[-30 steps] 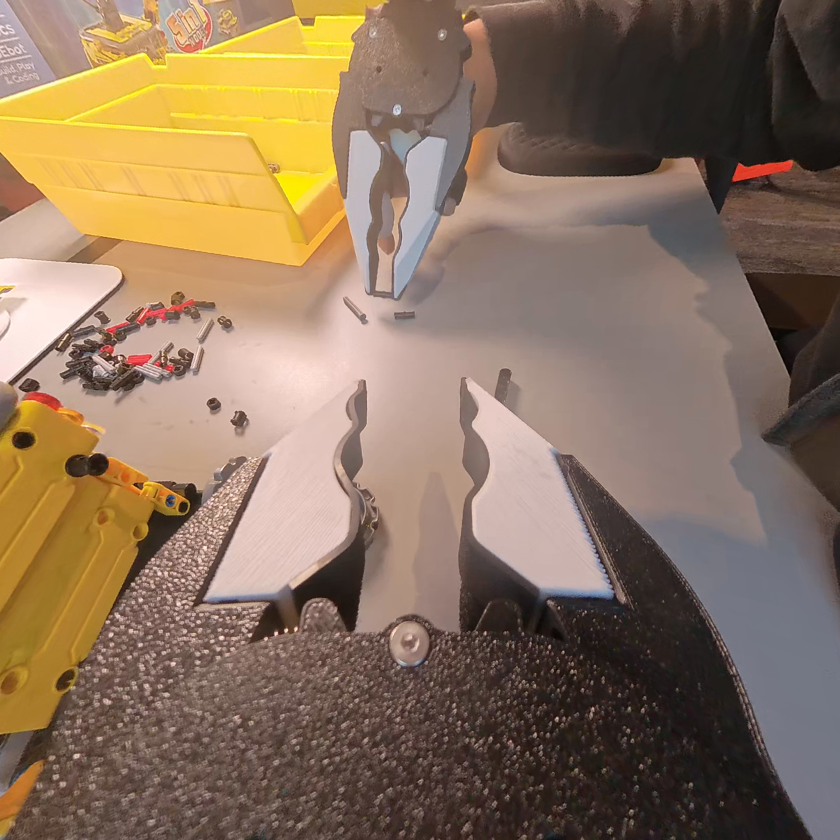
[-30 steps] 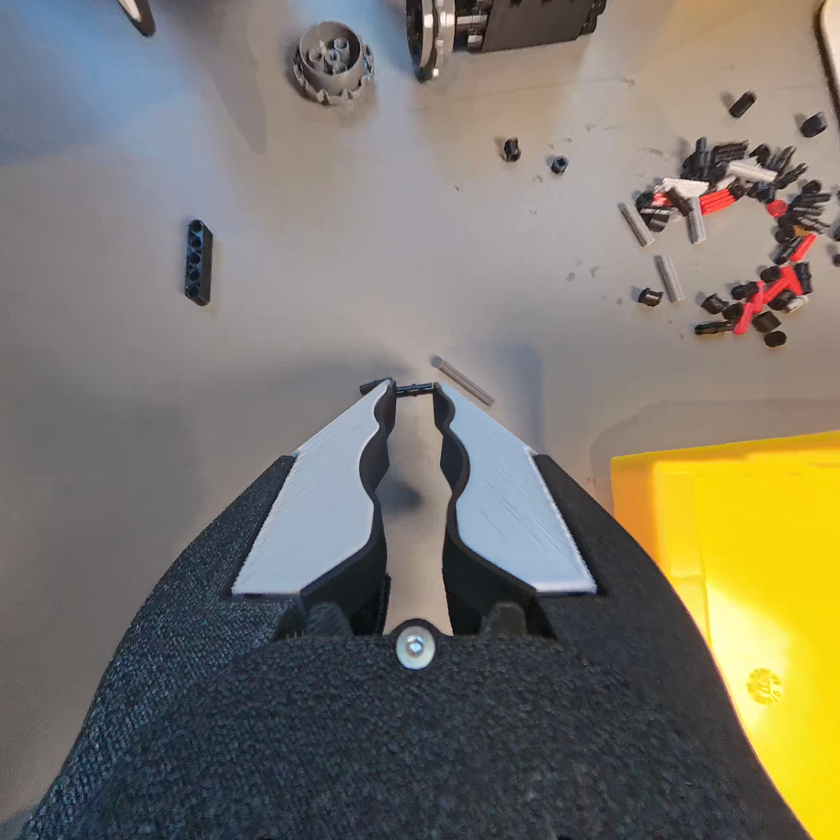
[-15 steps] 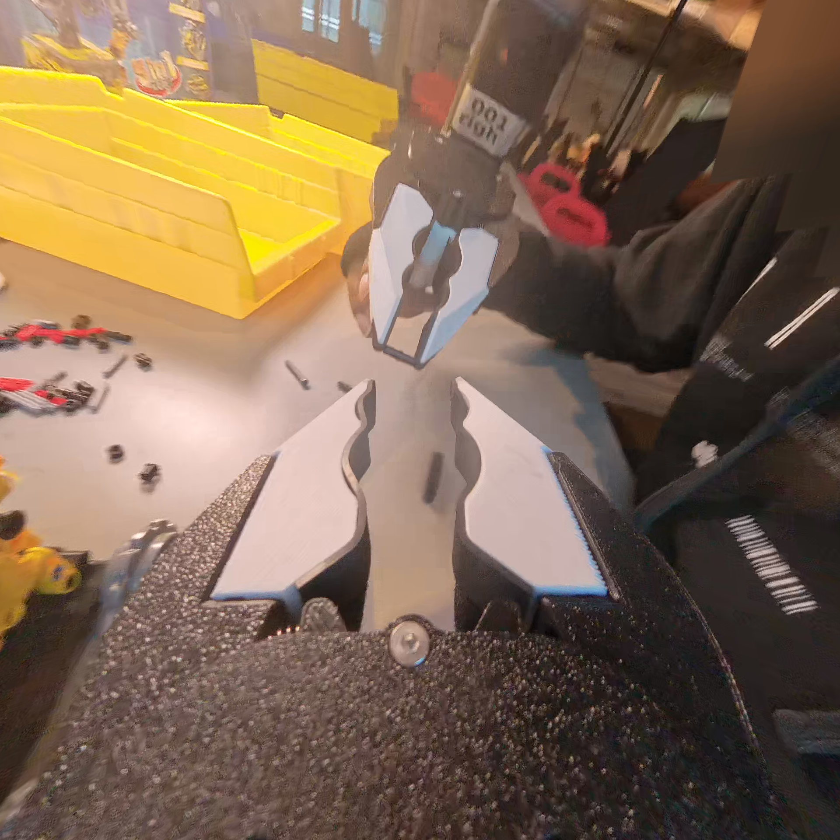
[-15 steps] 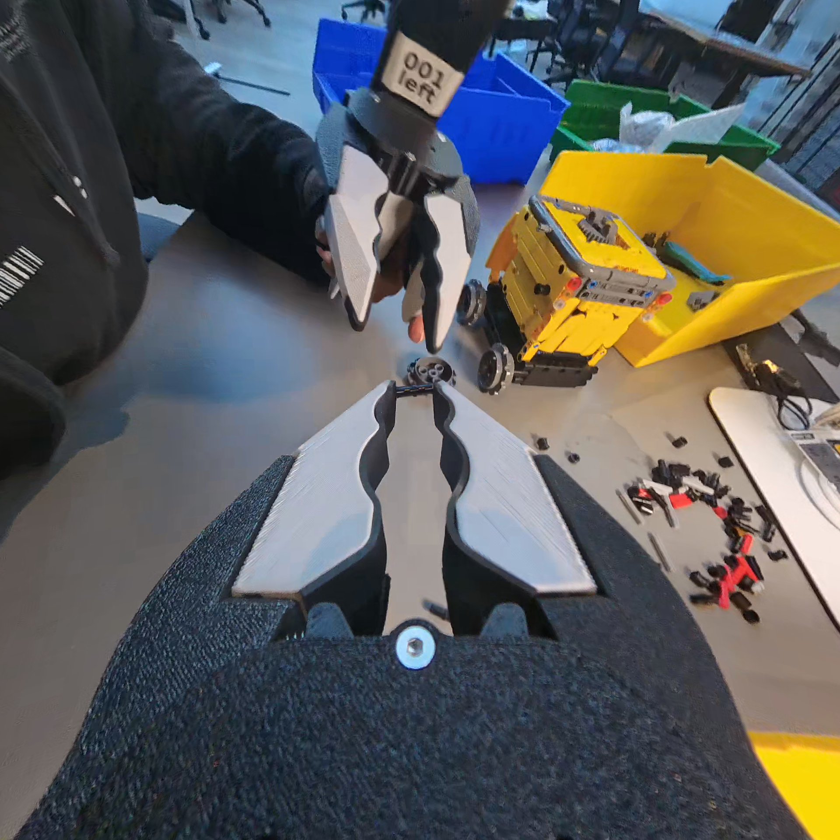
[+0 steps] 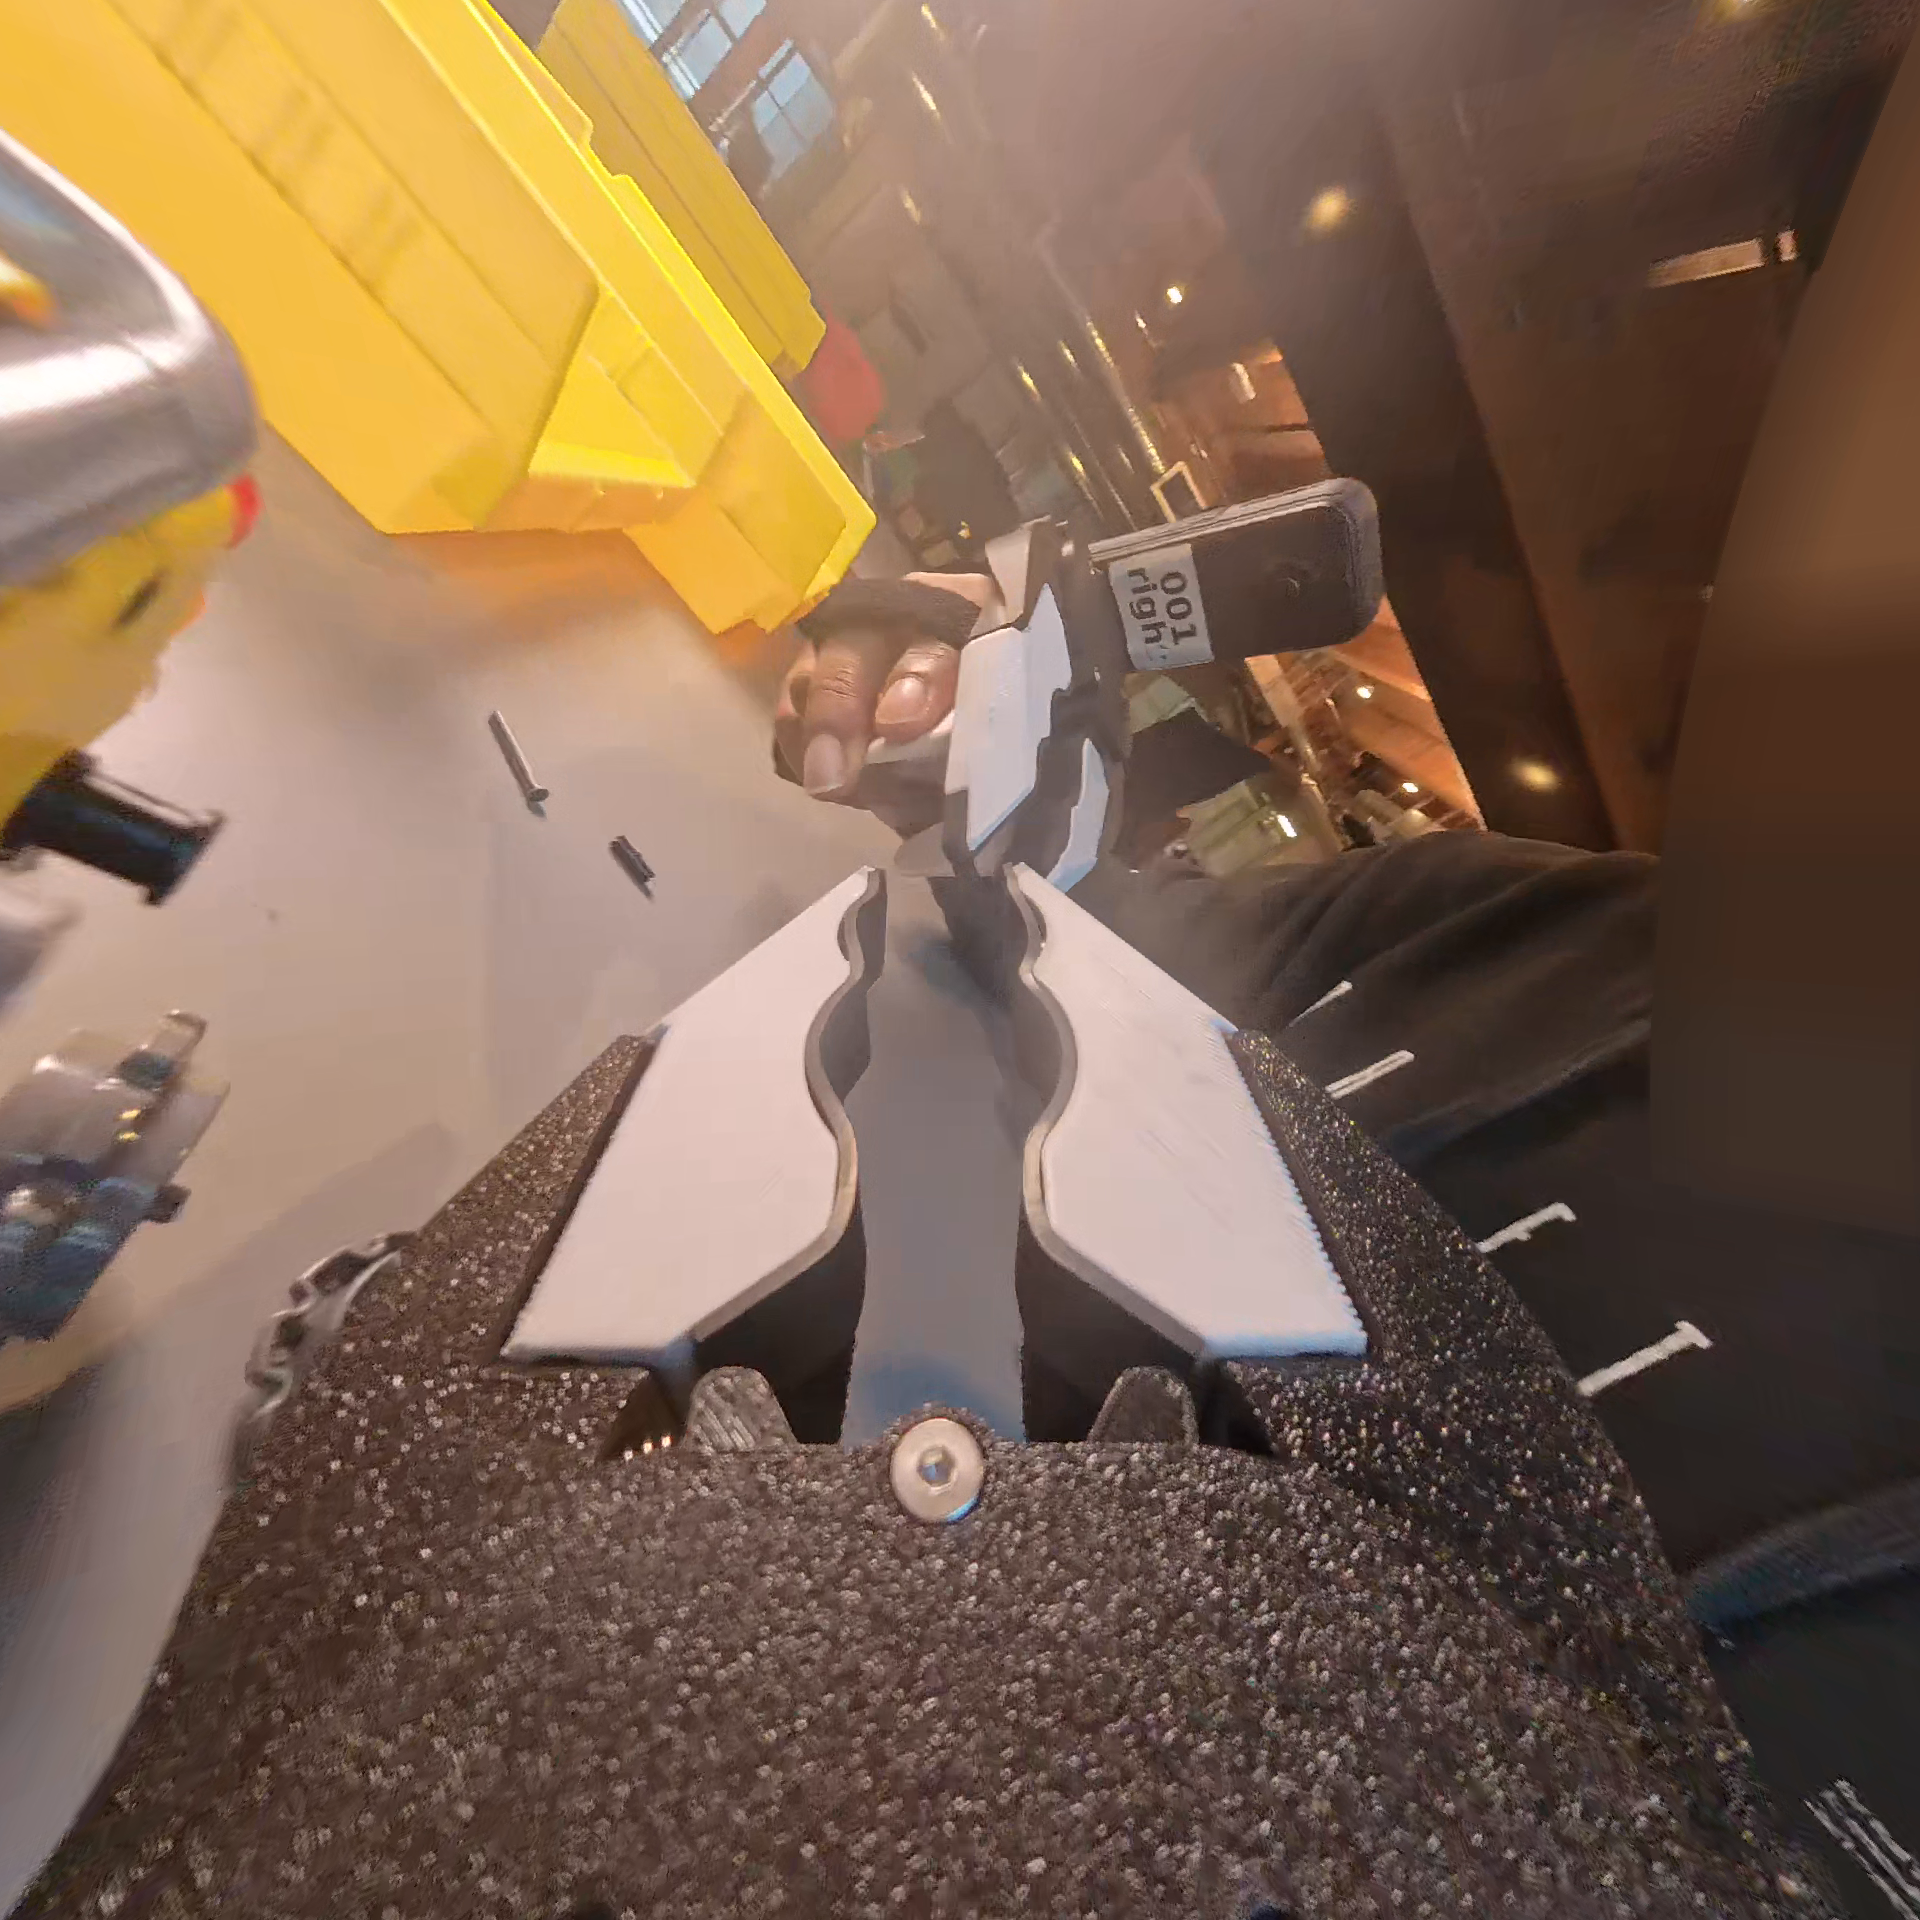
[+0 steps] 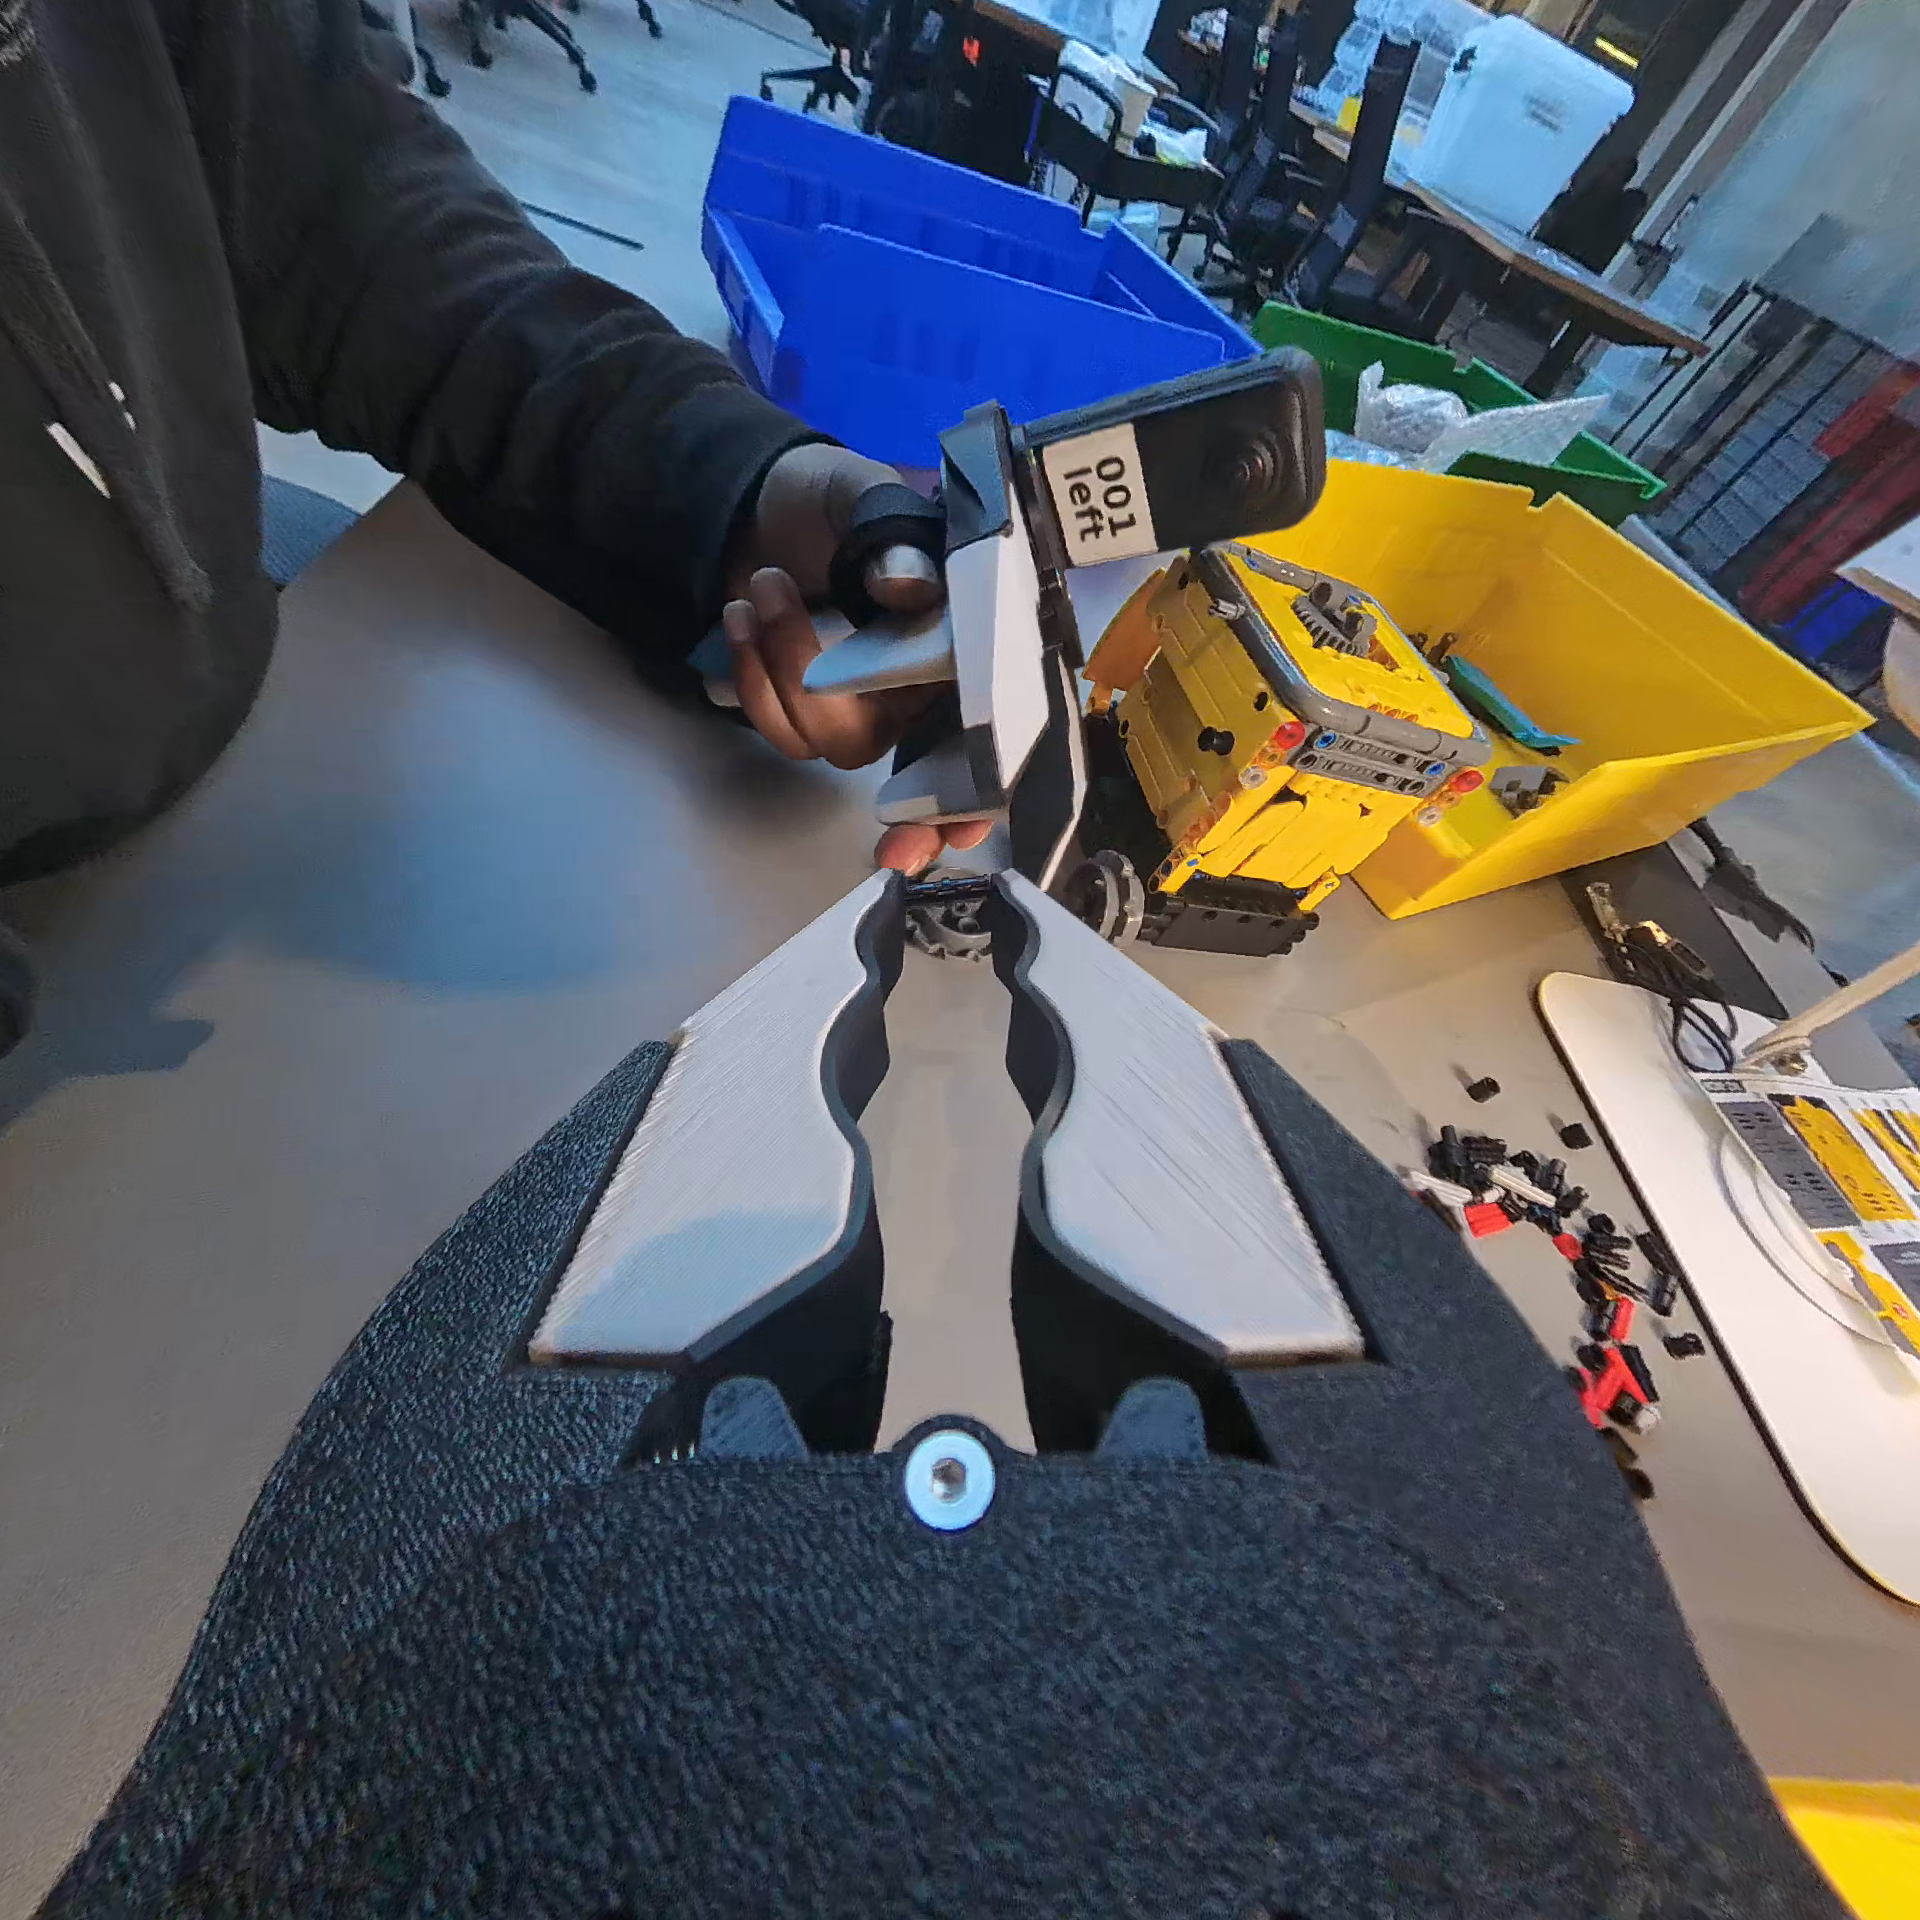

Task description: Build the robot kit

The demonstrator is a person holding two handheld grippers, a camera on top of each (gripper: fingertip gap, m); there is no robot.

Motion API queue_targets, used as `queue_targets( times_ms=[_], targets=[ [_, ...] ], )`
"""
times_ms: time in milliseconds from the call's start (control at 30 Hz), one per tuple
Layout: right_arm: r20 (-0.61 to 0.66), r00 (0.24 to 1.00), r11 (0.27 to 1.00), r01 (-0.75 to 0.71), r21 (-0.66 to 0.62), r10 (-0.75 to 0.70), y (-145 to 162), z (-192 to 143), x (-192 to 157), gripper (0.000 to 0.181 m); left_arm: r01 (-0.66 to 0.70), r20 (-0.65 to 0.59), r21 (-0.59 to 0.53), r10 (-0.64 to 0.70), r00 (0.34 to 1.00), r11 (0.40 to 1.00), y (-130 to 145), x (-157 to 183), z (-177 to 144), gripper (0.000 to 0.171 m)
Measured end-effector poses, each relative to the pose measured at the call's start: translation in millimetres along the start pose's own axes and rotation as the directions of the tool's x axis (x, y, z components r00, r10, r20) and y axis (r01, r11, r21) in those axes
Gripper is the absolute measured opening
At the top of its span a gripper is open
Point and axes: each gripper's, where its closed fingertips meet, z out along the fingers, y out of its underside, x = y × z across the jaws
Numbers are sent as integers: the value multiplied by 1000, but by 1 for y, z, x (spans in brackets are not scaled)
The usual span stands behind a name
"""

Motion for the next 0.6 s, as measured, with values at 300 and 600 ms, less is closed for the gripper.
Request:
queue_targets(
  times_ms=[300, 600],
  targets=[
    [16, 999, 999, 50, -10, -50, -3, 5, -10, 16, 14, -51, -46, -16, 999, 999, 14, 9, 8, 6],
    [-6, 997, 997, 74, 3, -74, -7, 4, -9, 16, 27, -75, -25, -29, 997, 999, 12, 12, 8, 2]
  ],
)
